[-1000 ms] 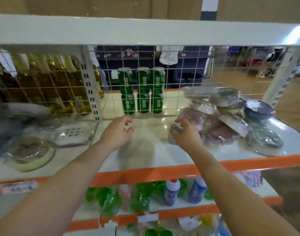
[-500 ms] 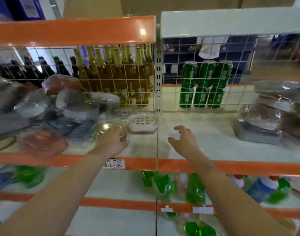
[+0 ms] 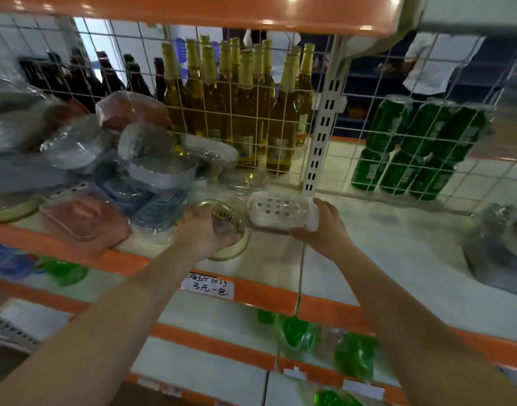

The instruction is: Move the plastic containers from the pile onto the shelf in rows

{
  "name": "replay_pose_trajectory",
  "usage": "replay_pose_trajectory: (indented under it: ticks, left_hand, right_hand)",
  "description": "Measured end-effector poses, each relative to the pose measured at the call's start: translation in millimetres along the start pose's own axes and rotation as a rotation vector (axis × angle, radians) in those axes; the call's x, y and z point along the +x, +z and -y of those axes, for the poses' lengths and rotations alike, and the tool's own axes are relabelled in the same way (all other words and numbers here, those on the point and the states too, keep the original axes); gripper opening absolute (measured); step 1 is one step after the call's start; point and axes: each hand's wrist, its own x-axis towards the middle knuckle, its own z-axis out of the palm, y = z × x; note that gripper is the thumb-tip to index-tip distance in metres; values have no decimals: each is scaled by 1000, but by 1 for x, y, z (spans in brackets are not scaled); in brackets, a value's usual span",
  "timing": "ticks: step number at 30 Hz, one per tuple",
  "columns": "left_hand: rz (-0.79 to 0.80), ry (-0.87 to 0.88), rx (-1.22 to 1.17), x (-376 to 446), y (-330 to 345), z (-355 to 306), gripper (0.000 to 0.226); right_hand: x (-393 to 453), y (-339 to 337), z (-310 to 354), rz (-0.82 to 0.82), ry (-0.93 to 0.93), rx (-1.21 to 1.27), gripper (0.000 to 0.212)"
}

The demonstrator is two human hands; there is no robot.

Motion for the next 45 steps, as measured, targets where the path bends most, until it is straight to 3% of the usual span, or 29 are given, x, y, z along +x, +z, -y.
replay_pose_trajectory:
  ticks: [7,12,17,21,27,35,40,45]
  left_hand:
    - [-15,-41,61,15,11,-20,106]
    - [-15,-28,-49,32,23,-15,119]
    - [-15,-50,-29,33,30,-13,129]
    - [-26,-108,-75,32,28,-12,135]
    - [-86,-12,-249,20,26,-5,104]
    - [-62,104,-407,-11,18,-45,124]
    - [-9,234,-411,-32,44,-103,133]
    - [73,365,-431,-65,75,-176,117]
  right_hand:
    - [41,5,1,92,-25,33,100]
    - [64,20,-4,164,-28,52,132]
    - [61,16,6,186,27,-228,110]
    - [52,19,6,177,60,-256,108]
    - [24,17,2,101,43,-215,107]
    - [-35,-27,-21,-117,157,49,102]
    - [-87,-72,-71,-308,238,50,102]
    - [-131,-128,-122,-519,303,102,96]
